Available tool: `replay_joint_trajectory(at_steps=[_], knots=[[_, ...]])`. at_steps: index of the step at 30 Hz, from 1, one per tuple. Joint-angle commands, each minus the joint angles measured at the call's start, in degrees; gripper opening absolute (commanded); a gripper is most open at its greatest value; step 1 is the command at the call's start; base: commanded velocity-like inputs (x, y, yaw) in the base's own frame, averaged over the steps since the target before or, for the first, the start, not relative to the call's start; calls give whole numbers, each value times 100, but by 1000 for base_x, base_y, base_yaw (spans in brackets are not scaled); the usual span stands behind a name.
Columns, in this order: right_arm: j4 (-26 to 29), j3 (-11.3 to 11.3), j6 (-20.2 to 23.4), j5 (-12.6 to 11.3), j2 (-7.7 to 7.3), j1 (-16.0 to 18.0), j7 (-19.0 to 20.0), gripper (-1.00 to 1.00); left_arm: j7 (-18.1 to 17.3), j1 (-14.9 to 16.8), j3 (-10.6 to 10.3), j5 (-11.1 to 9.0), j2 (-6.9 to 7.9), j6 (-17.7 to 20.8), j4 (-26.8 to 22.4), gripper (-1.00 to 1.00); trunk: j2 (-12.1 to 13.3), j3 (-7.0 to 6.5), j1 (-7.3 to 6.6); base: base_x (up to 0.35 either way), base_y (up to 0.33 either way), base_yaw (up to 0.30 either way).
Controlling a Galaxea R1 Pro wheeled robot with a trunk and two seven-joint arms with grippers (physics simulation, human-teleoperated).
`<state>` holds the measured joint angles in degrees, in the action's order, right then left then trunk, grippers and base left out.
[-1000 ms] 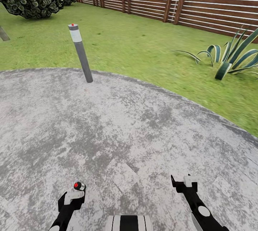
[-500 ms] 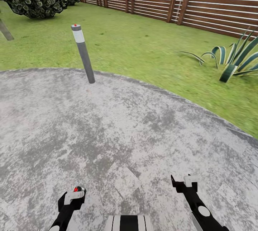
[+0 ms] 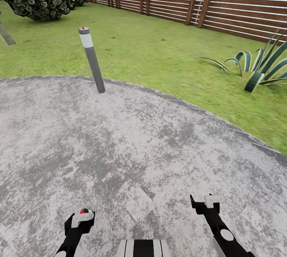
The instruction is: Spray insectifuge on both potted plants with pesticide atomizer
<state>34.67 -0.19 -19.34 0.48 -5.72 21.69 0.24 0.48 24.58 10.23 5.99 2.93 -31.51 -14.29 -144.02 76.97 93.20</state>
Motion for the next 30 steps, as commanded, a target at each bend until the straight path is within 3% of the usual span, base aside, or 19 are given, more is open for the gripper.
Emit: replay_joint_trajectory(at_steps=[1,8,16,20,27,30], knots=[[-4,-1,-17,5,-1,2,2,100,5,3,40,61,-3,-21,5,100,-1,3,-1,0,0,0],[-4,-5,-14,5,0,2,2,100,8,3,53,51,-3,-22,5,100,-9,167,14,0,0,4],[-4,-1,-17,5,0,2,4,100,11,3,58,36,6,-20,5,100,-9,201,14,0,0,34],[-4,1,-15,5,0,2,3,100,13,3,58,35,6,-15,5,100,-15,301,25,0,0,142],[-4,1,-17,5,0,2,3,100,14,3,58,34,6,-13,5,100,-15,307,25,0,0,47],[-4,1,-17,5,0,2,3,100,13,3,58,34,6,-13,5,100,-19,374,32,0,0,4]])
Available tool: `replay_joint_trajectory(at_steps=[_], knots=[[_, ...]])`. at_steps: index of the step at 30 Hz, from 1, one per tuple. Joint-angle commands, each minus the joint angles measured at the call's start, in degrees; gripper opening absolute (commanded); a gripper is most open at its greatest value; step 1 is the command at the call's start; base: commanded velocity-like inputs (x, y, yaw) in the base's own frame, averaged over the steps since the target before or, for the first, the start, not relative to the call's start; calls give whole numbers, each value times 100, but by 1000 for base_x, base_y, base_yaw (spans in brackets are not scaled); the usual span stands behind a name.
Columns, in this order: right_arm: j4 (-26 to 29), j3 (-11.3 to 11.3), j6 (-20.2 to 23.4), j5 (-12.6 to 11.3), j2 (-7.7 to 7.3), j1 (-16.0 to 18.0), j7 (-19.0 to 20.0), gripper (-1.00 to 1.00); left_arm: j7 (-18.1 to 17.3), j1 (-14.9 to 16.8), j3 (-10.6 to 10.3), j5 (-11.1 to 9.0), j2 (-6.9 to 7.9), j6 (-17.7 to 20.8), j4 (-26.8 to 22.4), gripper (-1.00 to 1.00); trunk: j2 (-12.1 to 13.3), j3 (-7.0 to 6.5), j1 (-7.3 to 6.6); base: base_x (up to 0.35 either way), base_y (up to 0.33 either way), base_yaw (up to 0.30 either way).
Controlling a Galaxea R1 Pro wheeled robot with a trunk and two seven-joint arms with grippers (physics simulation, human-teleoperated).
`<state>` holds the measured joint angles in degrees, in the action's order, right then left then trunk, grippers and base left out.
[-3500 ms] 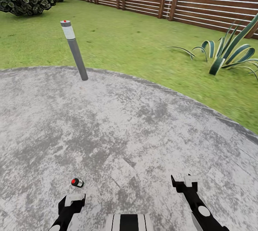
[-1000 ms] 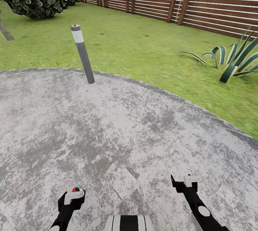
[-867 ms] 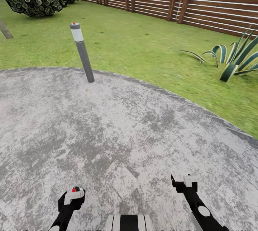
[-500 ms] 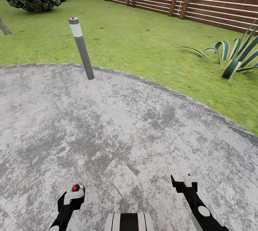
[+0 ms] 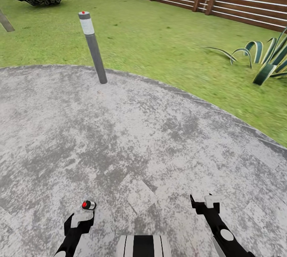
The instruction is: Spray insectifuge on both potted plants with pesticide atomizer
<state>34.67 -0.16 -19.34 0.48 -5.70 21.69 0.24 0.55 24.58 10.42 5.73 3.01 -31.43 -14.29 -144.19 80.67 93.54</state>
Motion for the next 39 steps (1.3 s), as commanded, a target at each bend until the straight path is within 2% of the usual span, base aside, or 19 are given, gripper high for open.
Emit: replay_joint_trajectory(at_steps=[1,39], knots=[[-4,-1,-17,5,-1,2,2,100,6,3,39,60,-2,-21,5,100,-1,4,-1,0,0,2],[-4,-1,-17,5,-4,2,6,100,-2,3,37,68,-9,-31,5,100,-1,4,-1,35,0,0]])
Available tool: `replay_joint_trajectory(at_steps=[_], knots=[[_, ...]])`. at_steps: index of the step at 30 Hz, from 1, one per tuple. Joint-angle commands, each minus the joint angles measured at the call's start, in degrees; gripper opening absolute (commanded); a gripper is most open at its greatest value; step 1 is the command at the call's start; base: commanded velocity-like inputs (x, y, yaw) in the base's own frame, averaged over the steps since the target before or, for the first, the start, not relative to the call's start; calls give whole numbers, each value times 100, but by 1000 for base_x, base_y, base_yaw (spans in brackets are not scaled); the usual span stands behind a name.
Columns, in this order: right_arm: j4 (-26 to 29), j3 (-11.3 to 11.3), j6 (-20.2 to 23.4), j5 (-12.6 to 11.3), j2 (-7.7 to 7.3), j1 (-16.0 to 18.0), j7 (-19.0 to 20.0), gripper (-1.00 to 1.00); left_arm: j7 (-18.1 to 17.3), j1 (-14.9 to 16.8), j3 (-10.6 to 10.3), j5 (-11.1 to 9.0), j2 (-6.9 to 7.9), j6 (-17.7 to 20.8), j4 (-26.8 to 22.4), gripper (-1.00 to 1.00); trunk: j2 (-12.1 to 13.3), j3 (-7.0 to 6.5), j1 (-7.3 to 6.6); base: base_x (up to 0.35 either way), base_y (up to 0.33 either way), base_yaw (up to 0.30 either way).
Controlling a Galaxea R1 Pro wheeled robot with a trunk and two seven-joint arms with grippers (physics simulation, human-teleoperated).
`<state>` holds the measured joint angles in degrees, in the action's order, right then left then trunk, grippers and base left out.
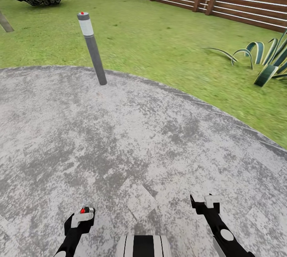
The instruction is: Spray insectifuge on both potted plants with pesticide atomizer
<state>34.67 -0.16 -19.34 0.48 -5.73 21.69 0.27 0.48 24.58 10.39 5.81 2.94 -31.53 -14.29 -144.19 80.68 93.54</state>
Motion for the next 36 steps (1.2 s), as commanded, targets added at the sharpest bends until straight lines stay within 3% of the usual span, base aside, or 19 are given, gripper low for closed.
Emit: replay_joint_trajectory(at_steps=[1,9,36], knots=[[-4,-1,-17,5,-4,2,2,100,5,3,41,60,-3,-20,5,100,-1,3,-1,0,0,0],[-4,-1,-17,5,0,2,-1,100,5,3,36,61,-4,-20,5,100,-5,94,7,0,0,0],[-5,-1,-17,5,1,2,1,100,5,3,42,61,-4,-20,5,100,-5,98,7,17,0,0]])
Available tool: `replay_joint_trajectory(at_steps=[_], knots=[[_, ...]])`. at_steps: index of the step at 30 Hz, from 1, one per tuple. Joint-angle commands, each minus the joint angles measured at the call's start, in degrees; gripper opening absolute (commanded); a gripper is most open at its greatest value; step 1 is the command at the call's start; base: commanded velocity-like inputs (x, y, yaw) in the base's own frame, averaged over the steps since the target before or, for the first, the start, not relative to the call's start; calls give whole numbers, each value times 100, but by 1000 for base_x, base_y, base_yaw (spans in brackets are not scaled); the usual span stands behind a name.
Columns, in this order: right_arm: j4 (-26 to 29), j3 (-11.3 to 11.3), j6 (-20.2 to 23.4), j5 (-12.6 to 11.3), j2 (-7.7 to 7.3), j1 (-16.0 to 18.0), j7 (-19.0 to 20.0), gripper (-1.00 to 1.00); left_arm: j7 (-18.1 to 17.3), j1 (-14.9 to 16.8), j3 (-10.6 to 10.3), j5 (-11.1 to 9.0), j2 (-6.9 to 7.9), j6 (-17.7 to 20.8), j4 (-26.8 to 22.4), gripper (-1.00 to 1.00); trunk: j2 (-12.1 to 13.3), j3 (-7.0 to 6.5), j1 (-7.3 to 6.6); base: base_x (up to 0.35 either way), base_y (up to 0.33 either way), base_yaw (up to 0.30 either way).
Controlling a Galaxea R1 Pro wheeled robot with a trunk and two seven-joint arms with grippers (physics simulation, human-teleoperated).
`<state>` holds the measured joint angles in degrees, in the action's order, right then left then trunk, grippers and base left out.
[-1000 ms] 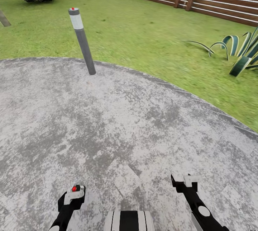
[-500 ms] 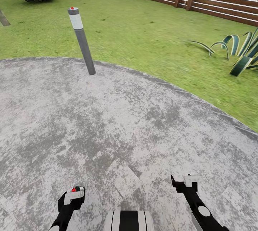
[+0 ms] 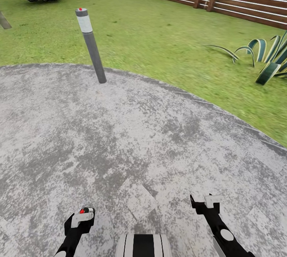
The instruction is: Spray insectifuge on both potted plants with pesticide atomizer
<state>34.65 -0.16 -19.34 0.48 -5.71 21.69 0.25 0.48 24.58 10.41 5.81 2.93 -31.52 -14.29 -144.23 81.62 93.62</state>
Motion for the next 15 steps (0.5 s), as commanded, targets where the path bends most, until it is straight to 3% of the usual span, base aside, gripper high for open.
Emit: replay_joint_trajectory(at_steps=[1,15], knots=[[-5,-1,-17,5,-1,2,4,100,5,3,40,60,-2,-21,5,100,-1,2,-1,0,0,0],[-9,-1,-17,5,-2,2,1,100,5,3,42,60,-2,-16,5,100,-1,-15,-1,0,0,0]])
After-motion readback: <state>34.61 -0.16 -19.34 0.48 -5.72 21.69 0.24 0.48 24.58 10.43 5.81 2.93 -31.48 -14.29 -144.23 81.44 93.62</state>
